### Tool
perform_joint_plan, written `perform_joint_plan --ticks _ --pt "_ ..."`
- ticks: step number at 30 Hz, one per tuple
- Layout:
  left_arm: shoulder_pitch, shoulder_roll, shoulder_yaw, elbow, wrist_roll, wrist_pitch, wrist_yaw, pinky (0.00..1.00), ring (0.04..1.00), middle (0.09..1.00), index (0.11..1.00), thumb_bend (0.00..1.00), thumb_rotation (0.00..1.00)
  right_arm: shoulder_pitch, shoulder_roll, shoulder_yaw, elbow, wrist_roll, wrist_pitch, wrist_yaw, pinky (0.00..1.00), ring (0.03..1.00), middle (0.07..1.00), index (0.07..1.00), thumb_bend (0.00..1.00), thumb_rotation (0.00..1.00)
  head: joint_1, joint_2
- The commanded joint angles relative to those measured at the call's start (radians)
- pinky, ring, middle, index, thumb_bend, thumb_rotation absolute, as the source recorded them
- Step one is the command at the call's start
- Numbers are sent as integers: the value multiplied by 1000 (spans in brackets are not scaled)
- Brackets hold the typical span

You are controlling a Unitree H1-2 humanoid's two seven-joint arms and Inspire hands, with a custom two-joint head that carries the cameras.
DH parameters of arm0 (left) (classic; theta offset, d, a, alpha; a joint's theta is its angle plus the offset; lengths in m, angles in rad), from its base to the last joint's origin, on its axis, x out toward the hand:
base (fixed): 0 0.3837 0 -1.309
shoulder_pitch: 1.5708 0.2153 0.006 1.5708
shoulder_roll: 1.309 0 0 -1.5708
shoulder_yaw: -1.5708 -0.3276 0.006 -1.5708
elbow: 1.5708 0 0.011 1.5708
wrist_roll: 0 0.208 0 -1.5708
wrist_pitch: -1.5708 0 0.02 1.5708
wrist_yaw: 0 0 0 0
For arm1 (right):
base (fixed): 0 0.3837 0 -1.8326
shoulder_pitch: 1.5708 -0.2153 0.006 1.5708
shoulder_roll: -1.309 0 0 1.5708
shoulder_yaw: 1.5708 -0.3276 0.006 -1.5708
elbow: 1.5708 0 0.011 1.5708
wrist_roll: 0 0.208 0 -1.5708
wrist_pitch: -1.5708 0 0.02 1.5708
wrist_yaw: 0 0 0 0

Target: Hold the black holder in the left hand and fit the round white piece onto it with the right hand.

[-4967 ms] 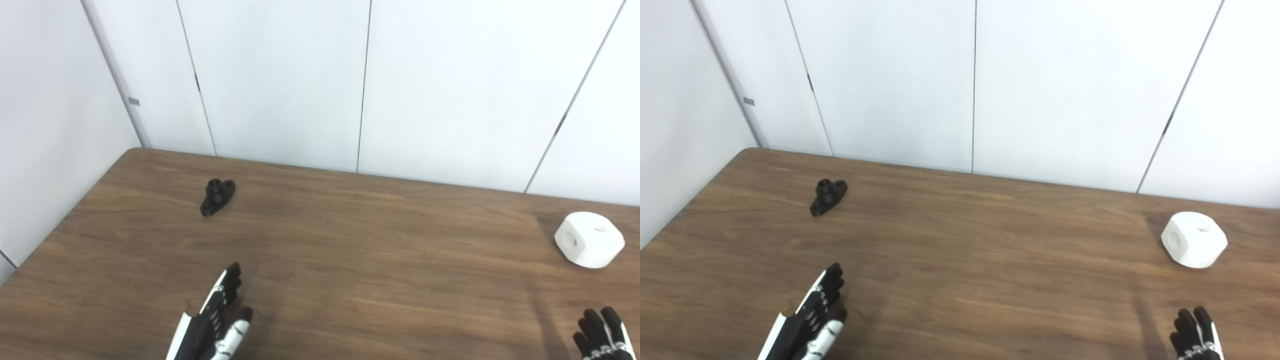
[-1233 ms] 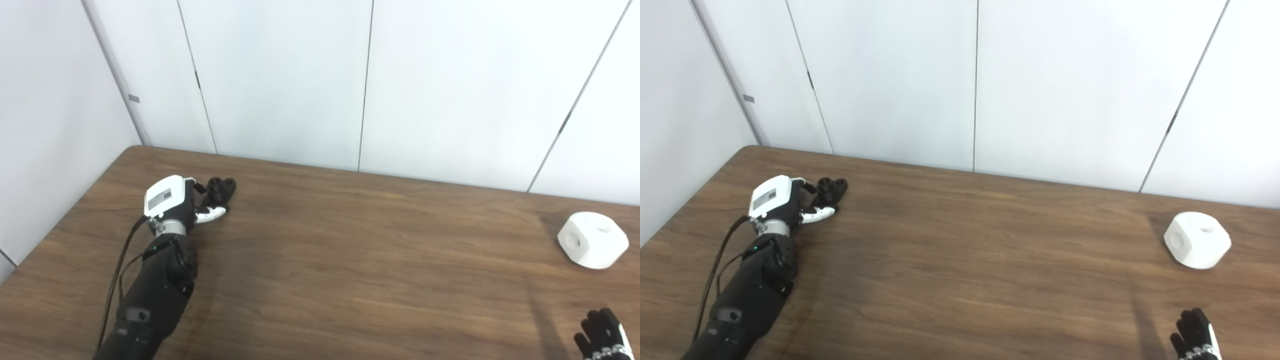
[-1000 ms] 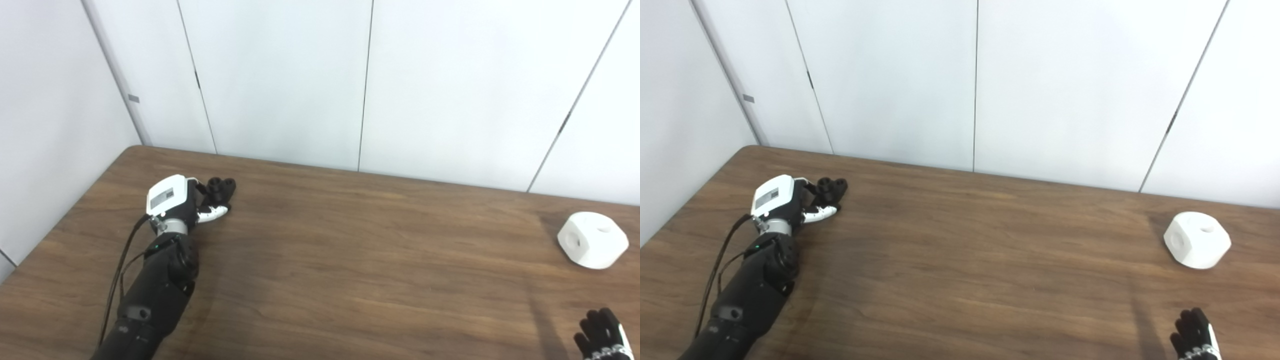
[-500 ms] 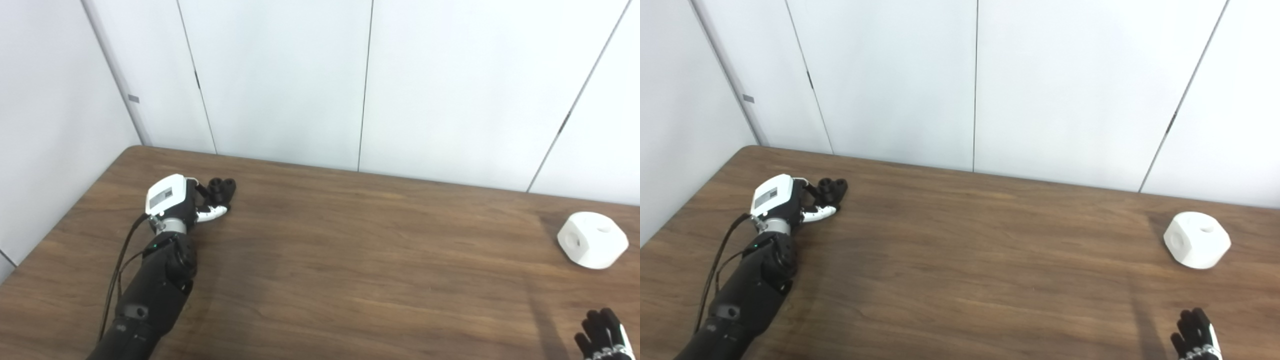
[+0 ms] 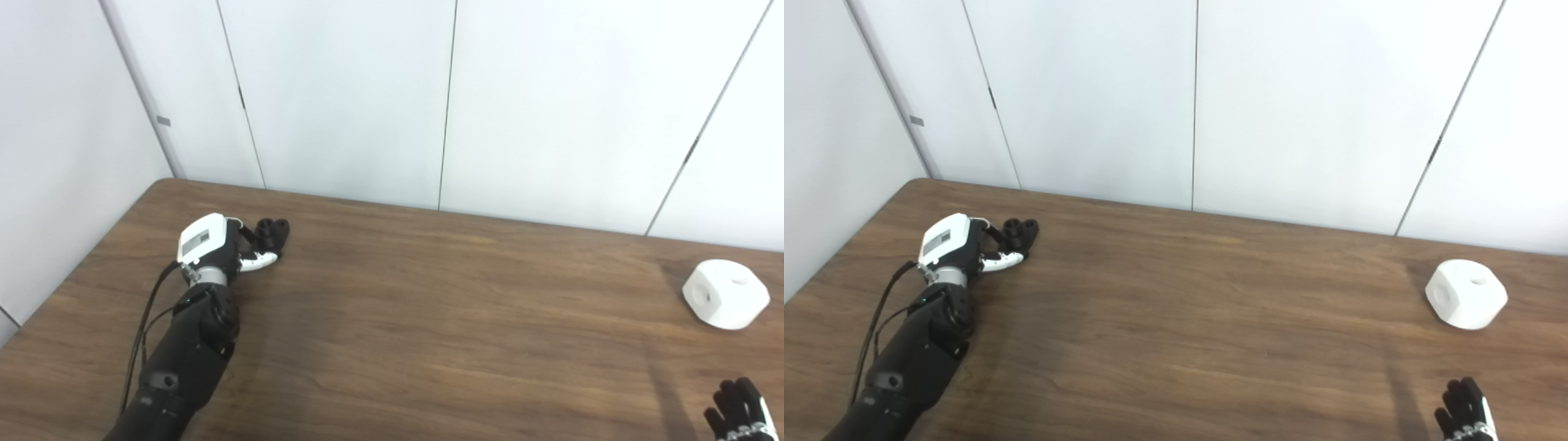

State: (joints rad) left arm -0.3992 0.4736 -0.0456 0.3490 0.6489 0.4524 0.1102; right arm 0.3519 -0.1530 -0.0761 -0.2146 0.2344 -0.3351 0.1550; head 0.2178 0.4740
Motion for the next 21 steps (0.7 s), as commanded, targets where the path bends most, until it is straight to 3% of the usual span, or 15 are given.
perform_joint_plan --ticks 1,3,5,8,13,21 --pt "-38 17 13 -19 -15 -23 21 868 938 812 537 725 196 18 33 26 82 7 31 3 1000 1000 987 1000 723 938 -4 3" --pt "-35 15 20 -19 -33 -39 30 883 943 811 495 553 86 17 33 26 84 11 28 5 1000 1000 991 1000 716 939 -4 3" --pt "-33 13 27 -17 -52 -54 38 911 943 812 487 522 57 19 34 26 79 13 34 2 1000 1000 995 1000 719 933 -4 4" --pt "-25 13 33 -25 -76 -78 38 857 918 801 484 518 45 20 33 25 78 13 35 3 1000 1000 995 1000 716 934 -3 4" --pt "-18 8 29 -35 -81 -65 35 775 877 793 485 516 40 18 32 24 79 11 36 0 1000 1000 996 1000 713 936 -3 4" --pt "2 14 1 -55 -72 -63 22 777 874 787 487 516 40 14 33 25 86 20 30 5 1000 1000 1000 1000 692 935 -4 4"
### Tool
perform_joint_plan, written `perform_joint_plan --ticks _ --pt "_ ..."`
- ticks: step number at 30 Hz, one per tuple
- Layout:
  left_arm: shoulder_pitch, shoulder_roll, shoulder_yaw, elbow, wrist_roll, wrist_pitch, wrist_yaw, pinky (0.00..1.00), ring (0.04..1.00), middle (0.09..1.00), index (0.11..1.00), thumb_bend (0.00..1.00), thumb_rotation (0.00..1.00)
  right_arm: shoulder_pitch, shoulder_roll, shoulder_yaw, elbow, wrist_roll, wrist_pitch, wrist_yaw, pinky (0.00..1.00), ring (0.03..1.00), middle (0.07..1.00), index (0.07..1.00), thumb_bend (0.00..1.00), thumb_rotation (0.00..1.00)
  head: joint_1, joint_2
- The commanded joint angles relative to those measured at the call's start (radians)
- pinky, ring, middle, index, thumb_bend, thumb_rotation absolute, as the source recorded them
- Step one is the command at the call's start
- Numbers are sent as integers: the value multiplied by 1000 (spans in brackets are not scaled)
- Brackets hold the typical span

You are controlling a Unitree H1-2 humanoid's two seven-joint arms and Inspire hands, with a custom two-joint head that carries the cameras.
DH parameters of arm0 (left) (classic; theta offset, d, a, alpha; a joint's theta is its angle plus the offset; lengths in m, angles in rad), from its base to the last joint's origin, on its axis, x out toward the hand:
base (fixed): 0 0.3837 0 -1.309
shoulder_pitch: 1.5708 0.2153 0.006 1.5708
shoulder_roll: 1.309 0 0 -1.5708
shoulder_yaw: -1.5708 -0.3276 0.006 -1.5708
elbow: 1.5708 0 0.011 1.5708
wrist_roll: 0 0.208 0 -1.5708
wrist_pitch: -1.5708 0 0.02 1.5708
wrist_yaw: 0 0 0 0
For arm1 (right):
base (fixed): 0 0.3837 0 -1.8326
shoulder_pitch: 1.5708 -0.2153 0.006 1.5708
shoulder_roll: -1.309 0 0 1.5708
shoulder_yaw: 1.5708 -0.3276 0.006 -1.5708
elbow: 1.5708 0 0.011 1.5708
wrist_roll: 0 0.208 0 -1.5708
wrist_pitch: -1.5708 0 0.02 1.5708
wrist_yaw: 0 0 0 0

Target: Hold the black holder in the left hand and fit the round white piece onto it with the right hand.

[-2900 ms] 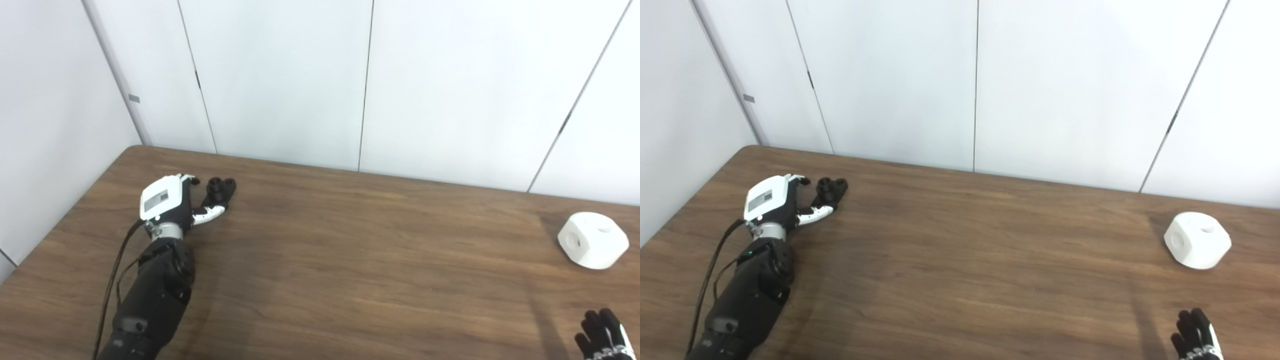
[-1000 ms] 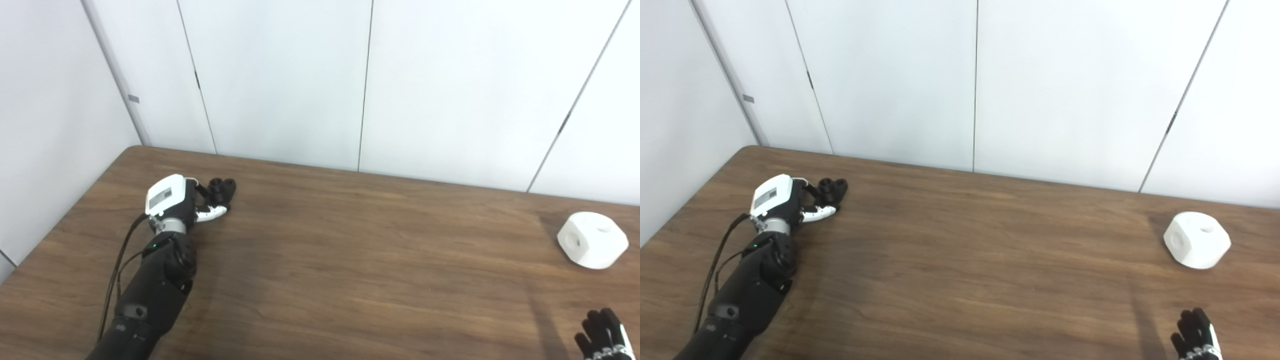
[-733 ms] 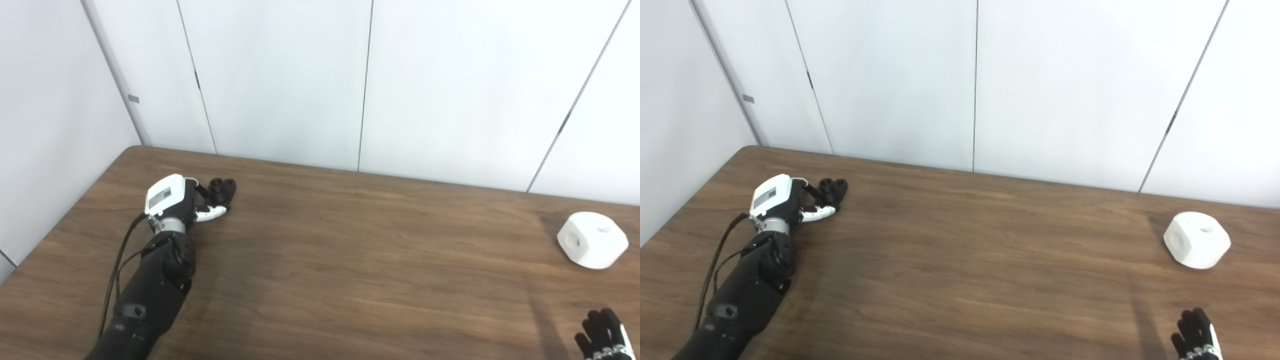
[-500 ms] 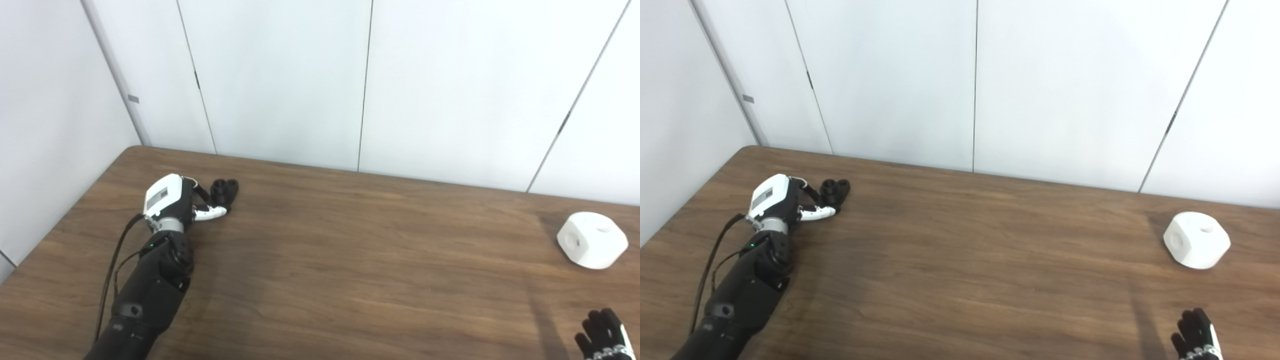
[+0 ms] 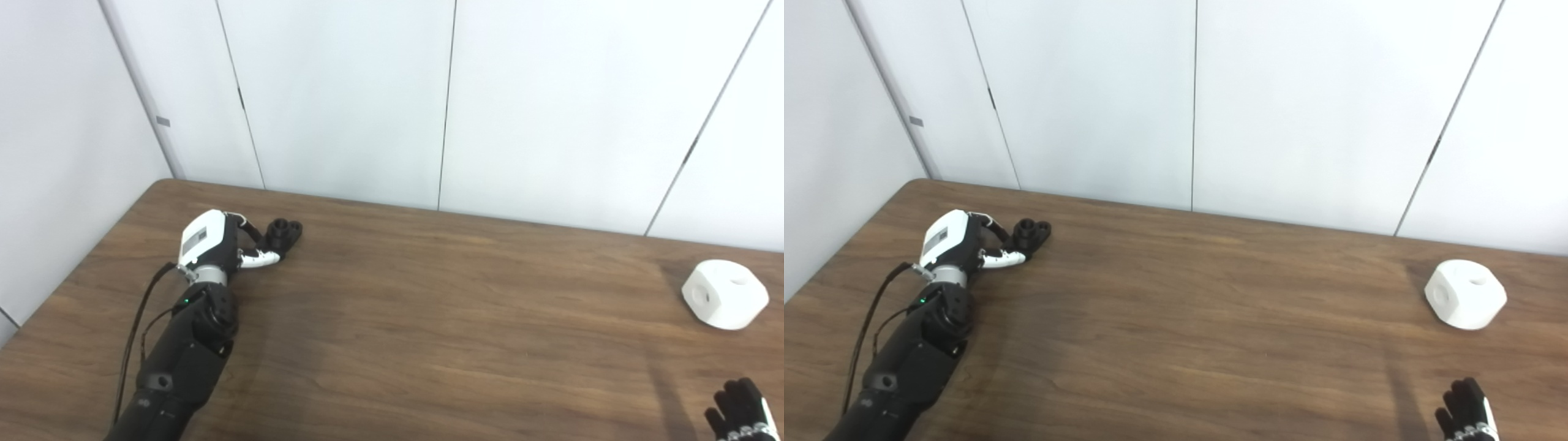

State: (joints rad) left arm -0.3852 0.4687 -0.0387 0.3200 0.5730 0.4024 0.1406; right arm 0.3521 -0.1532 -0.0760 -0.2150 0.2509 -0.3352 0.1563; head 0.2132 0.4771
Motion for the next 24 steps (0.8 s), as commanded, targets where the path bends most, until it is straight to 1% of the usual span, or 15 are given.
perform_joint_plan --ticks 1,3,8,12,14,19,22,24 --pt "-6 18 -8 -35 2 -15 -11 782 875 784 487 515 40 13 33 25 87 2 29 3 1000 1000 1000 1000 690 935 1 1" --pt "6 16 -14 -61 -2 -12 -21 797 881 781 488 515 40 13 33 25 89 1 27 2 1000 1000 999 1000 692 937 -4 4" --pt "36 15 -32 -125 2 -17 -53 797 883 776 488 514 40 12 35 25 88 -10 32 -4 1000 1000 994 1000 688 944 -6 6" --pt "63 6 -50 -217 8 31 -107 795 881 788 488 514 43 13 34 27 86 -2 37 0 1000 1000 995 1000 703 936 -8 6" --pt "77 2 -56 -254 10 41 -127 796 883 796 488 514 44 13 34 26 87 -4 35 -1 1000 1000 992 1000 709 934 -8 6" --pt "112 4 -81 -323 19 39 -170 800 889 812 489 514 45 11 36 24 87 -11 30 -5 1000 1000 982 1000 709 930 -13 14" --pt "132 7 -96 -351 34 24 -176 775 873 802 488 516 44 12 36 24 87 -14 25 -5 1000 1000 978 1000 700 937 -21 22" --pt "148 7 -108 -378 43 30 -196 813 875 799 488 517 45 13 38 23 85 -18 25 -8 1000 1000 977 1000 696 934 -24 26"
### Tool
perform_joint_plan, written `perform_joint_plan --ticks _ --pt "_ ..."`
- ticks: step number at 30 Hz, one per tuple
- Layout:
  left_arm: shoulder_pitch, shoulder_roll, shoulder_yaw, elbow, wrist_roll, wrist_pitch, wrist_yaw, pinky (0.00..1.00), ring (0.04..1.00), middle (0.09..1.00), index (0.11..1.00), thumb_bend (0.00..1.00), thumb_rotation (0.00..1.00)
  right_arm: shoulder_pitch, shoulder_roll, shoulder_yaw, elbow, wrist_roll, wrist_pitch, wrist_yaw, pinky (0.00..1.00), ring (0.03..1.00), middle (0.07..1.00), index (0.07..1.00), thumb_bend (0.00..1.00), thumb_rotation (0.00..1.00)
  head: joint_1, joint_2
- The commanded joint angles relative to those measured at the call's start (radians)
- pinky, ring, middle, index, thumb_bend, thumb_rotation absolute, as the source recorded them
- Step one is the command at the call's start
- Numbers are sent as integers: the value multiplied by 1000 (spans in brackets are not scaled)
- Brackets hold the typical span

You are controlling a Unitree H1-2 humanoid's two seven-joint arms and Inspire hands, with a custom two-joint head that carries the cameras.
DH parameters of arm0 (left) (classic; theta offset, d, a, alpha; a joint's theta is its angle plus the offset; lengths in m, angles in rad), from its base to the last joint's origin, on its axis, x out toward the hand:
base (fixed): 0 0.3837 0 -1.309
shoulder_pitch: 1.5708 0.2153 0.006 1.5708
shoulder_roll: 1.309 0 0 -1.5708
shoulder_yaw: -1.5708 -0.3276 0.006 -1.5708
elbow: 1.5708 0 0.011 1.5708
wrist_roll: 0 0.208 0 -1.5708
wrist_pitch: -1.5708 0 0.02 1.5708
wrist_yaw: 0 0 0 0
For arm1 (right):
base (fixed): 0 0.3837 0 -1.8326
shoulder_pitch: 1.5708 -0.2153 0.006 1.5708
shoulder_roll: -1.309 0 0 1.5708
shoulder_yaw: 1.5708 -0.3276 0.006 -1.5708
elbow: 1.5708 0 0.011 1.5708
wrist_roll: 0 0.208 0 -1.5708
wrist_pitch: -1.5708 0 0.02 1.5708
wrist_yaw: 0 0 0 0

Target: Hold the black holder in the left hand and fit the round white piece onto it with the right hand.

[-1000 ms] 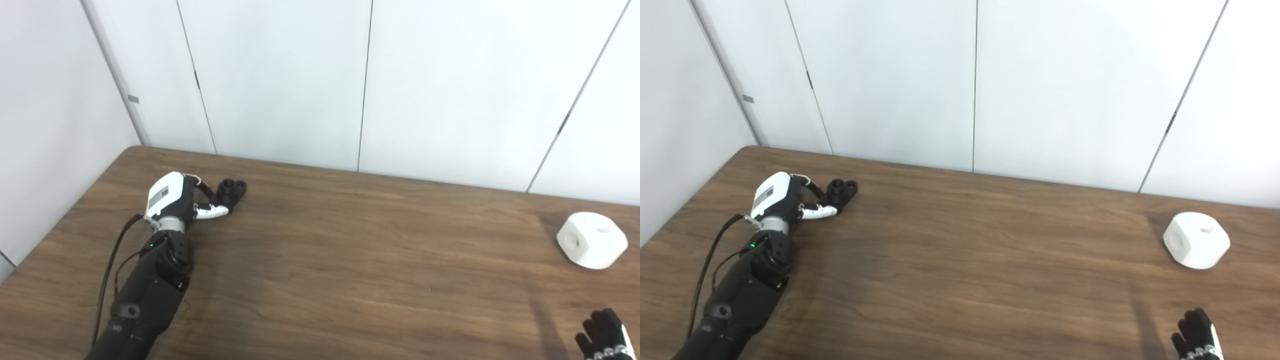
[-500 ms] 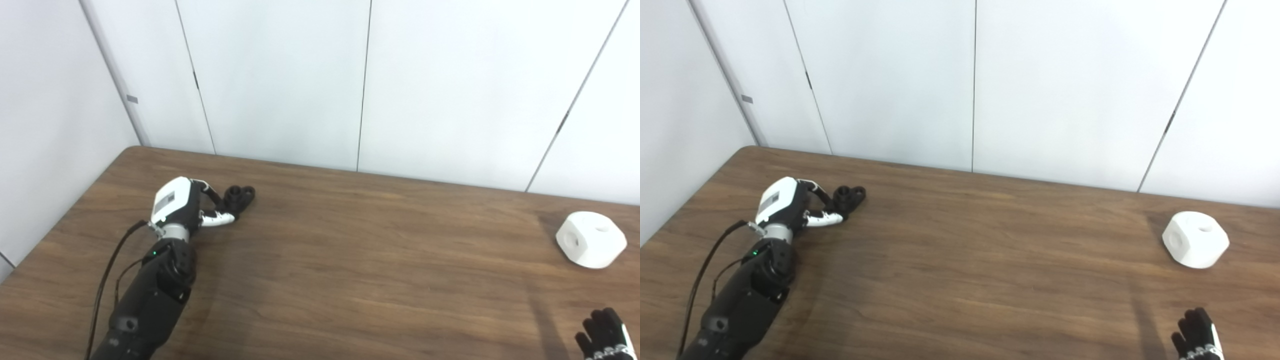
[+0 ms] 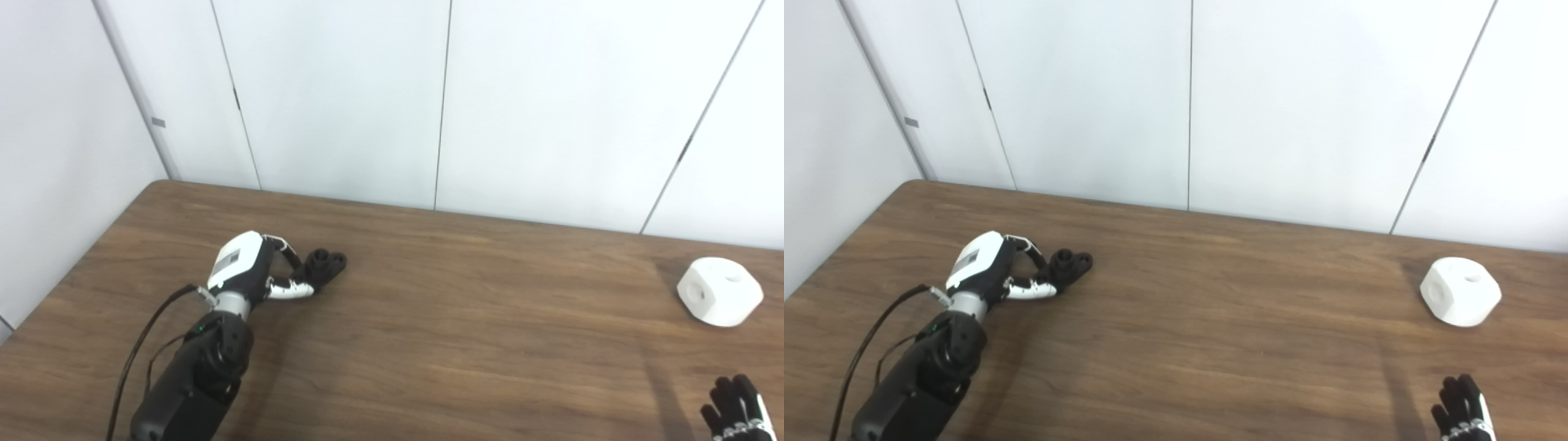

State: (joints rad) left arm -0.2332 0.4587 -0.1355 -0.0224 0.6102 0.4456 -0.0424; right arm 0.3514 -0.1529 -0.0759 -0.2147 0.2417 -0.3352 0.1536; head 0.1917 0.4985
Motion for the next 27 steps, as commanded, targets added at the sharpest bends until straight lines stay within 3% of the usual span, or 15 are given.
perform_joint_plan --ticks 1,5,11,18,27 --pt "5 15 -18 -53 16 -5 -27 842 880 802 488 517 46 14 39 24 81 -10 27 -7 1000 1000 977 1000 693 936 -6 7" --pt "51 12 -44 -124 45 -26 -46 938 879 796 489 517 47 15 43 22 76 -25 33 -16 1000 1000 983 1000 680 941 -21 20" --pt "128 -10 -71 -211 61 -47 -64 934 887 808 489 517 46 12 40 26 73 -34 30 -21 1000 1000 979 1000 648 956 -49 29" --pt "211 -37 -148 -297 139 -87 -88 945 891 799 488 518 48 7 35 25 80 -28 19 -14 1000 1000 973 1000 585 953 -66 36" --pt "303 -113 -179 -379 106 -132 -110 938 903 824 487 517 46 9 39 26 66 -38 31 -22 1000 999 958 1000 561 942 -90 66"
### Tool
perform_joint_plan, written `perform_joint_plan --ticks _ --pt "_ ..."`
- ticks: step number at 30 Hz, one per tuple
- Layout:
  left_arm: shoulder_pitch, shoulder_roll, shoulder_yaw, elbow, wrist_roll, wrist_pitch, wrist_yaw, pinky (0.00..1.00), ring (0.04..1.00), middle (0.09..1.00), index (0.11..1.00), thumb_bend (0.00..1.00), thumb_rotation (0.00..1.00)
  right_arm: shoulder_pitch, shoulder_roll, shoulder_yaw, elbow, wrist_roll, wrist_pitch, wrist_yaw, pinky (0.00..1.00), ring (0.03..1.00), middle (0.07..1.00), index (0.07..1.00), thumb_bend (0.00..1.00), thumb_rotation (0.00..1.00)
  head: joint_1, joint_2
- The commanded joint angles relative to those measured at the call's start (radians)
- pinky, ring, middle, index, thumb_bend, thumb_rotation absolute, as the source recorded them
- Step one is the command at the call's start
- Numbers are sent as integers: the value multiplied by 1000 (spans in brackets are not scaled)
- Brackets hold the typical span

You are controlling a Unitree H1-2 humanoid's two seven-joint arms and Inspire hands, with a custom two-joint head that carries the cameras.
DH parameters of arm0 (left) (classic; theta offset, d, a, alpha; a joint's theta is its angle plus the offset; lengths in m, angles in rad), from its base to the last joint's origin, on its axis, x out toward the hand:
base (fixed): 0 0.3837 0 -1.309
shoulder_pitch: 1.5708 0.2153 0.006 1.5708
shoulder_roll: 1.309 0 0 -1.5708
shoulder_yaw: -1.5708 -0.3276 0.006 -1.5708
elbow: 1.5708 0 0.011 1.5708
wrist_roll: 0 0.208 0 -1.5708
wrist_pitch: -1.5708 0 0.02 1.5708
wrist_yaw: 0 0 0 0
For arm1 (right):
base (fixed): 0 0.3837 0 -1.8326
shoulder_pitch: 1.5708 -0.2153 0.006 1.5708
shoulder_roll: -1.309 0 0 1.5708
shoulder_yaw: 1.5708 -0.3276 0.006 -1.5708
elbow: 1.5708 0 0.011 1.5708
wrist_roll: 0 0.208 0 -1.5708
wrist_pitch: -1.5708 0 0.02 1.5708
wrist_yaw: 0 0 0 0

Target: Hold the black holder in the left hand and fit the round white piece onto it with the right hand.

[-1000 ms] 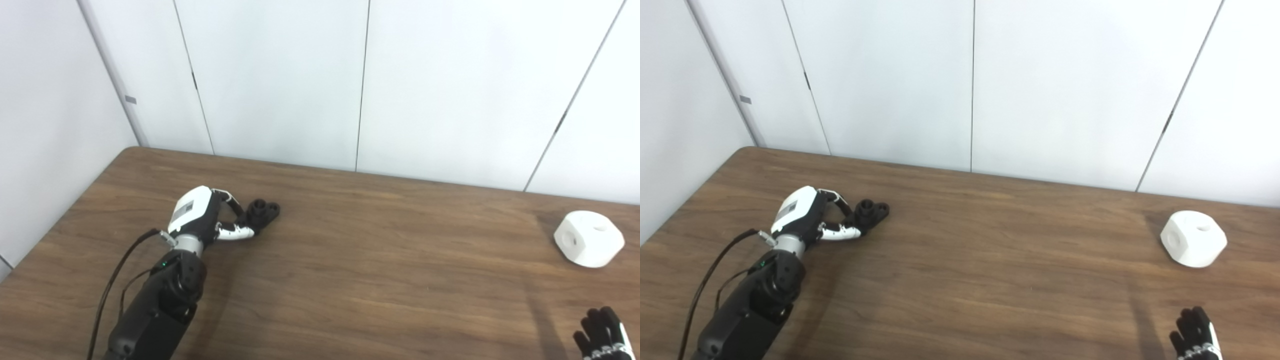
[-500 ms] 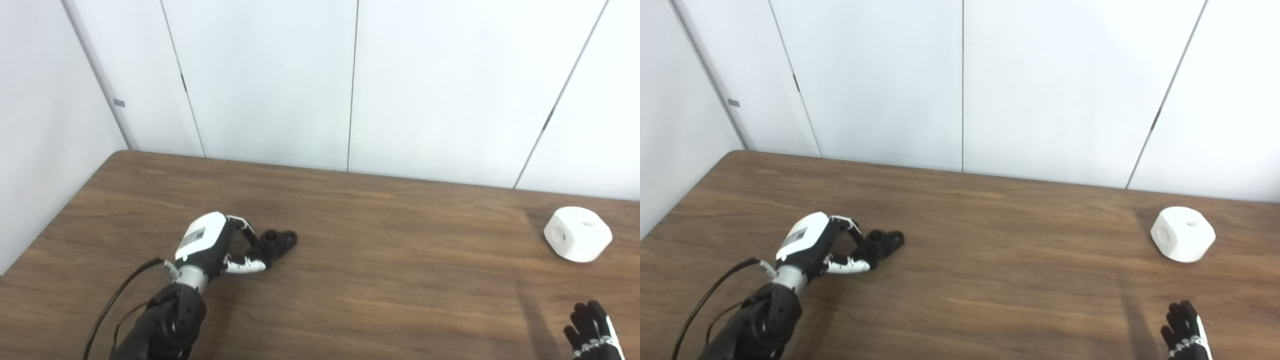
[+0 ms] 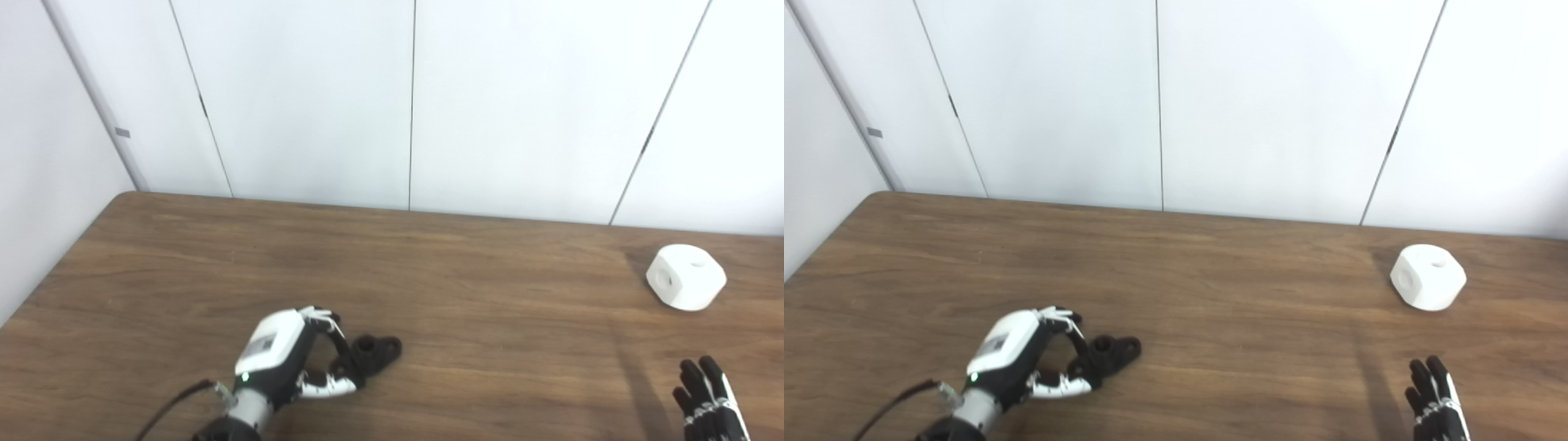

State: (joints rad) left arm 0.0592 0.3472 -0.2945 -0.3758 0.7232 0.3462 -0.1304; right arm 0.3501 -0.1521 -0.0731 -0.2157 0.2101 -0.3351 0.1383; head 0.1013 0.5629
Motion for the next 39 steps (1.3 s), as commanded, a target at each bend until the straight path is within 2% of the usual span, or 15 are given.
perform_joint_plan --ticks 1,6,17,26,33,39 --pt "20 -7 -25 -33 -3 -38 -25 943 905 829 487 517 46 10 39 24 65 -5 32 -6 1000 998 955 1000 566 940 -2 6" --pt "63 -14 -60 -38 24 -131 -1 951 893 813 486 518 45 12 37 28 53 0 39 -3 1000 1000 961 1000 553 930 -25 28" --pt "131 19 -136 2 127 -345 30 955 905 805 486 519 45 31 41 33 4 -15 58 -9 1000 1000 952 1000 547 919 -61 84" --pt "161 32 -163 16 154 -413 4 983 925 817 485 521 48 46 42 39 -54 -57 106 -34 1000 993 933 1000 564 939 -81 137" --pt "160 32 -162 43 169 -449 15 990 917 815 486 521 49 49 40 42 -76 -54 127 -34 1000 999 935 1000 547 933 -89 156" --pt "152 29 -158 90 208 -472 56 966 911 812 486 520 48 39 41 35 -72 -87 125 -48 1000 986 943 980 591 910 -120 175"
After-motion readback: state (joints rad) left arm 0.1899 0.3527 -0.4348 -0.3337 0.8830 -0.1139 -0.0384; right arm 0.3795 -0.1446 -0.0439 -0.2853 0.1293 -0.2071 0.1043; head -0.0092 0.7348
